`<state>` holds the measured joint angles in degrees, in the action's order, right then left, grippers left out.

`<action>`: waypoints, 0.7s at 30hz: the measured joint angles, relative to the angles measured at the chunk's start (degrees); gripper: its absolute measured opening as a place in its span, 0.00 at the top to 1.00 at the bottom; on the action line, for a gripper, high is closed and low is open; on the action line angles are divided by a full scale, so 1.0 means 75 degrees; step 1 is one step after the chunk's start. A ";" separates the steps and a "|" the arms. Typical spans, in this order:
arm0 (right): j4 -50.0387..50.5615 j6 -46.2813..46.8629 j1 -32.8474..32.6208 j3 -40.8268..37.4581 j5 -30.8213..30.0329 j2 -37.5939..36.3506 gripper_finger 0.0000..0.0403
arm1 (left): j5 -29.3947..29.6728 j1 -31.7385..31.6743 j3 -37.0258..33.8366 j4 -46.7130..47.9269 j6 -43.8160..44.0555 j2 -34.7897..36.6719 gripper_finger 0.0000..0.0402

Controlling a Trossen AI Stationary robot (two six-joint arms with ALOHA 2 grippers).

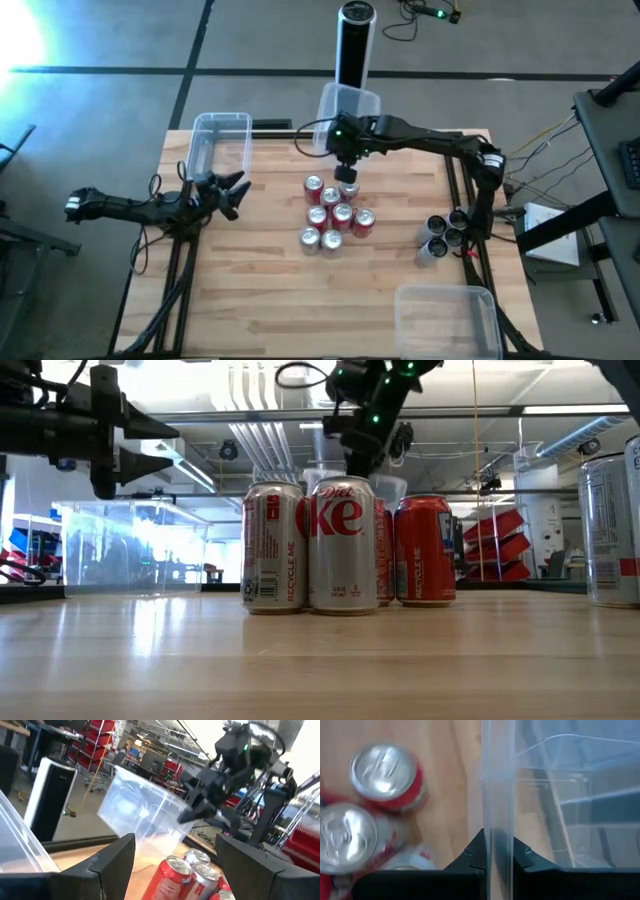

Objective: Sort soda cans
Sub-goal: Move the transparent bin to the top center of the table

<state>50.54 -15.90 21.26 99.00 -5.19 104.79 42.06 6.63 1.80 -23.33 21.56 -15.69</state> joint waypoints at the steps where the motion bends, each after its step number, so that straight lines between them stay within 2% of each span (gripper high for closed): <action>1: 0.0006 -0.0151 0.0000 0.0000 0.0203 0.0075 0.96 | -0.0006 0.0000 0.0000 0.0006 0.0198 -0.0004 0.35; 4: 0.0015 -0.0369 -0.0034 -0.0003 0.0650 0.0262 0.96 | -0.0120 0.0006 0.0000 0.0028 0.0748 -0.0076 0.35; 12: -0.0002 -0.0759 -0.0195 0.0000 0.0740 0.0294 0.96 | -0.0158 0.0006 0.0000 0.0125 0.1288 -0.0486 0.35; 21: 0.0024 -0.0208 -0.0362 -0.0015 0.0727 0.0291 0.96 | -0.0160 0.0006 0.0000 -0.0050 0.1547 -0.0680 0.35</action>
<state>50.72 -17.46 18.54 98.89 0.26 106.98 40.86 6.68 1.80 -23.70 33.17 -20.80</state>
